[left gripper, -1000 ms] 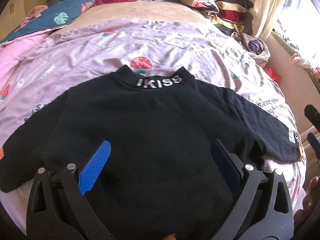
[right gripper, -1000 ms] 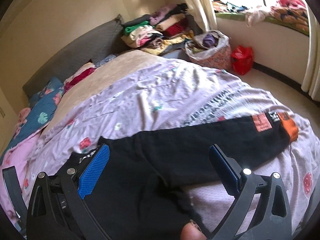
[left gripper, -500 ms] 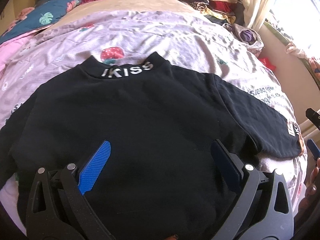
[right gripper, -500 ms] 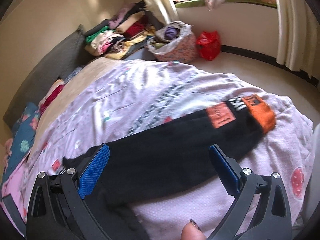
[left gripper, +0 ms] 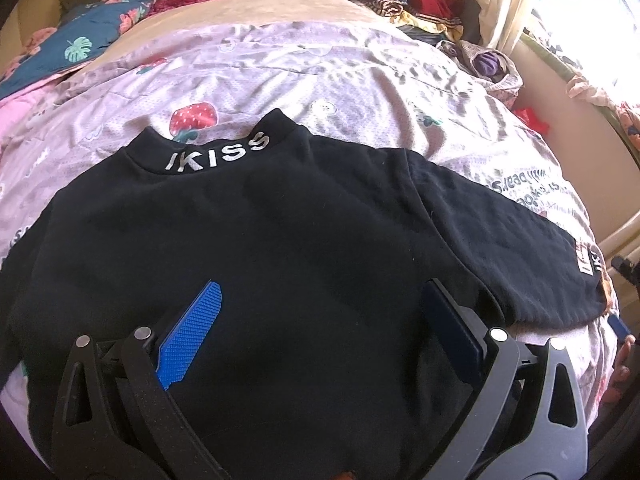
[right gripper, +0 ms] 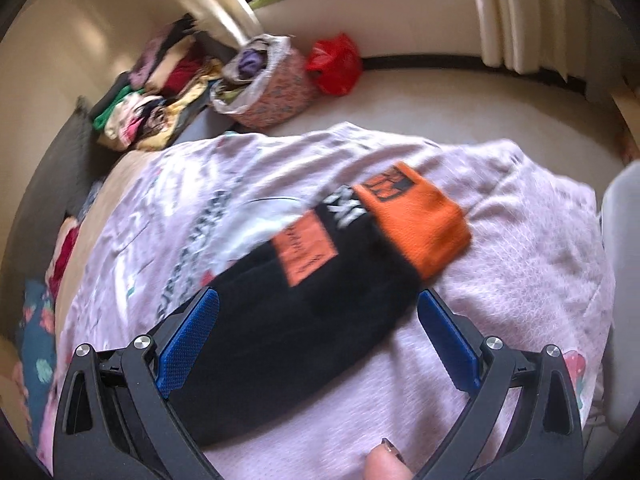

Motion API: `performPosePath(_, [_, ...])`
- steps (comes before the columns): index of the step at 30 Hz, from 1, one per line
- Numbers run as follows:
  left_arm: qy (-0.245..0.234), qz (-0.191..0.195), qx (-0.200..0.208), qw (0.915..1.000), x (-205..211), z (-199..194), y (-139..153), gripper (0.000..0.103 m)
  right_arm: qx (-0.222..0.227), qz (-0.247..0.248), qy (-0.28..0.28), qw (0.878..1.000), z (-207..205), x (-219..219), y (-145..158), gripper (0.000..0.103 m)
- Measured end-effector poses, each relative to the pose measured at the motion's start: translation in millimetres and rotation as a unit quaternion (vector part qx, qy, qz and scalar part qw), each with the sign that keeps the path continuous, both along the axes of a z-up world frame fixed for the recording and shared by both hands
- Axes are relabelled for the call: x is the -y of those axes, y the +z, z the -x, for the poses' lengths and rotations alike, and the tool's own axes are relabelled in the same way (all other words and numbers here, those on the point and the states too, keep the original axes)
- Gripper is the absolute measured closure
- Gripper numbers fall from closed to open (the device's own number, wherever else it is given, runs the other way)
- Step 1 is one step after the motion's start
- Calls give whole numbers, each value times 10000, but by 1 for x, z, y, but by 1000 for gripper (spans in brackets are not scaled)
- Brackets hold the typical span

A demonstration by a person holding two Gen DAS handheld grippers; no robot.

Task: Fold small clothes
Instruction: 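Close the right gripper on the orange cuff and lift it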

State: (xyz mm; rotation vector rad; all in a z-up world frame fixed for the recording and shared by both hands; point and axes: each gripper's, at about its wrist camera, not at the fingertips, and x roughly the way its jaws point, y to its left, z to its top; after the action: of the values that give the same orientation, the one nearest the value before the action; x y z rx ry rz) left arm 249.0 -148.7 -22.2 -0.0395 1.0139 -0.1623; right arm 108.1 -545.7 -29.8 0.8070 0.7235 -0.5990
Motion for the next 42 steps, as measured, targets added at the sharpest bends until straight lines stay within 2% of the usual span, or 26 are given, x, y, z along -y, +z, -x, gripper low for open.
performPosePath(4, [14, -1, -25, 10000, 0, -1, -2, 9, -58, -166, -45, 9998, -5, 10, -15, 5])
performPosePath(7, [34, 10, -63, 10000, -5, 0, -5, 9, -39, -429, -182, 9989, -8, 22, -26, 19])
performPosePath(9, [59, 17, -90, 9999, -8, 1, -6, 9, 138, -693, -294, 9971, -6, 33, -34, 27])
performPosePath(12, [92, -2, -69, 9999, -16, 0, -2, 9, 313, -807, -360, 9956, -1, 38, -35, 57])
performPosePath(13, [84, -13, -48, 10000, -19, -1, 1, 9, 429, -868, -361, 9946, 1, 40, -34, 73])
performPosePath(14, [79, -37, -11, 10000, -21, -2, 6, 9, 582, -914, -336, 9935, 3, 39, -31, 84])
performPosePath(15, [83, -61, 41, 9999, -24, -3, 10, 9, 708, -912, -248, 9930, 4, 38, -26, 86])
performPosePath(18, [126, -10, 193, 9997, -33, -4, 27, 9, 1083, -743, 90, 9913, 5, 24, -4, 90])
performPosePath(24, [189, 373, 341, 9985, -51, -2, 50, 9, 1676, -221, 971, 9808, 0, -14, 45, 92])
performPosePath(26, [149, 596, 417, 9972, -57, 2, 56, 9, 1833, -45, 1243, 9752, 0, -27, 59, 92])
performPosePath(32, [184, 922, 500, 9943, -70, 9, 70, 9, 2167, 366, 2030, 9542, 0, -71, 92, 92])
performPosePath(42, [334, 1405, 646, 9874, -103, 22, 86, 9, 2385, 810, 3065, 9179, -11, -143, 120, 92])
